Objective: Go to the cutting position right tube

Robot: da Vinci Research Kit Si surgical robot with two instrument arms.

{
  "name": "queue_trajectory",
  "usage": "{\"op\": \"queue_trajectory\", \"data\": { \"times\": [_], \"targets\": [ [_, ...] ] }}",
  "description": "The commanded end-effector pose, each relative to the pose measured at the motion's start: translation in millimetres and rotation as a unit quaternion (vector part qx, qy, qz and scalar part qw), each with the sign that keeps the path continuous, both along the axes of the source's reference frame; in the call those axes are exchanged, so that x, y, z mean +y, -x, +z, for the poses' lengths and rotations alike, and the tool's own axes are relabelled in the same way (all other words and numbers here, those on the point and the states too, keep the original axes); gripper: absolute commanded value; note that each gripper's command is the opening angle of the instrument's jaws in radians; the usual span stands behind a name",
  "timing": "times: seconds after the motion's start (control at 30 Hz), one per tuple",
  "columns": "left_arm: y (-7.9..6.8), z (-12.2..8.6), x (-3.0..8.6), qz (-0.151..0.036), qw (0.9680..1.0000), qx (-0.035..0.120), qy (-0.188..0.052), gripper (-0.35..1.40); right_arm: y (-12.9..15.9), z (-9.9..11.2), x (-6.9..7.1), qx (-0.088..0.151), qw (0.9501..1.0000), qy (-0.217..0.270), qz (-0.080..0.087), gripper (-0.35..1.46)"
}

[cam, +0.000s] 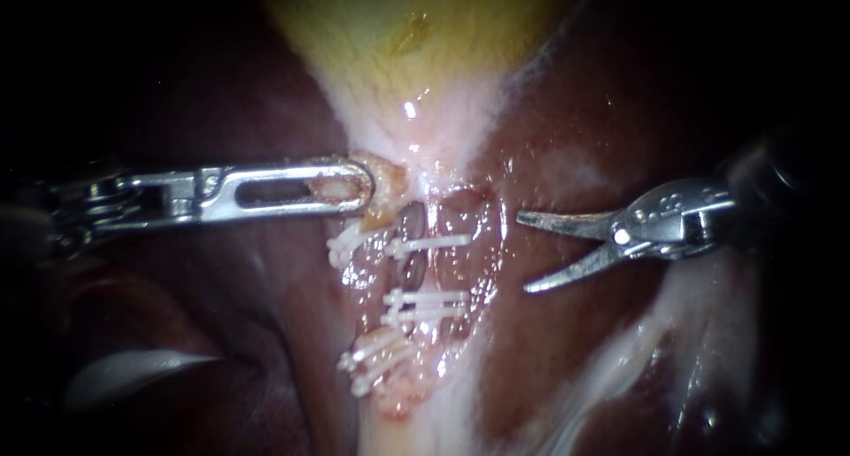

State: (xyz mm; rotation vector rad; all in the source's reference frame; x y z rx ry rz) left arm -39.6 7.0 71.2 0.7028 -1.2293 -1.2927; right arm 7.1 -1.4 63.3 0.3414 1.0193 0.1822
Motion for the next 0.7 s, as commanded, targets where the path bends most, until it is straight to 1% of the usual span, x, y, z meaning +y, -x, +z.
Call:
{"op": "queue_trajectory", "data": {
  "times": [0.03, 0.1, 0.17, 0.23, 0.27, 0.33, 0.37, 0.47, 0.57, 0.7],
  "targets": [
    [-0.1, -0.1, 0.0, 0.0, 1.0, 0.0, 0.0, -0.35, 0.0, 0.0, 0.0, 0.0, 1.0, 0.0, 0.0, 1.44],
    [-0.3, -0.3, 0.1, 0.001, 1.0, -0.001, -0.001, -0.35, 0.0, 0.0, 0.0, 0.0, 1.0, 0.0, 0.0, 1.44],
    [-0.9, -0.9, 0.5, 0.003, 1.0, -0.003, -0.003, -0.35, 0.0, -0.1, -0.1, 0.0, 1.0, 0.0, 0.0, 1.44],
    [-1.8, -1.7, 0.9, 0.003, 1.0, -0.001, -0.006, -0.35, 0.0, -0.1, -0.1, 0.0, 1.0, 0.0, 0.0, 1.44],
    [-2.0, -2.0, 1.1, 0.001, 1.0, 0.0, -0.007, -0.35, 0.0, -0.1, -0.1, 0.0, 1.0, 0.0, 0.0, 1.44],
    [-3.1, -3.0, 1.6, -0.005, 1.0, -0.003, -0.008, -0.35, 0.0, -0.1, -0.1, 0.0, 1.0, 0.0, 0.0, 1.44],
    [-3.7, -3.6, 1.9, -0.012, 0.9999, -0.006, -0.01, -0.35, 0.0, -0.2, -0.1, 0.0, 1.0, 0.0, 0.0, 1.44],
    [-5.0, -5.1, 2.4, -0.018, 0.9998, -0.007, -0.003, -0.35, -0.1, -0.2, -0.2, 0.0, 1.0, 0.0, 0.0, 1.44],
    [-5.8, -6.4, 2.7, -0.025, 0.9996, -0.01, 0.002, -0.35, -0.2, -0.2, -0.2, 0.0, 1.0, 0.0, 0.0, 1.44],
    [-6.1, -7.2, 2.7, -0.025, 0.9996, -0.01, 0.003, -0.35, -0.2, -0.2, -0.2, -0.001, 1.0, 0.001, 0.001, 1.44]
  ]
}}
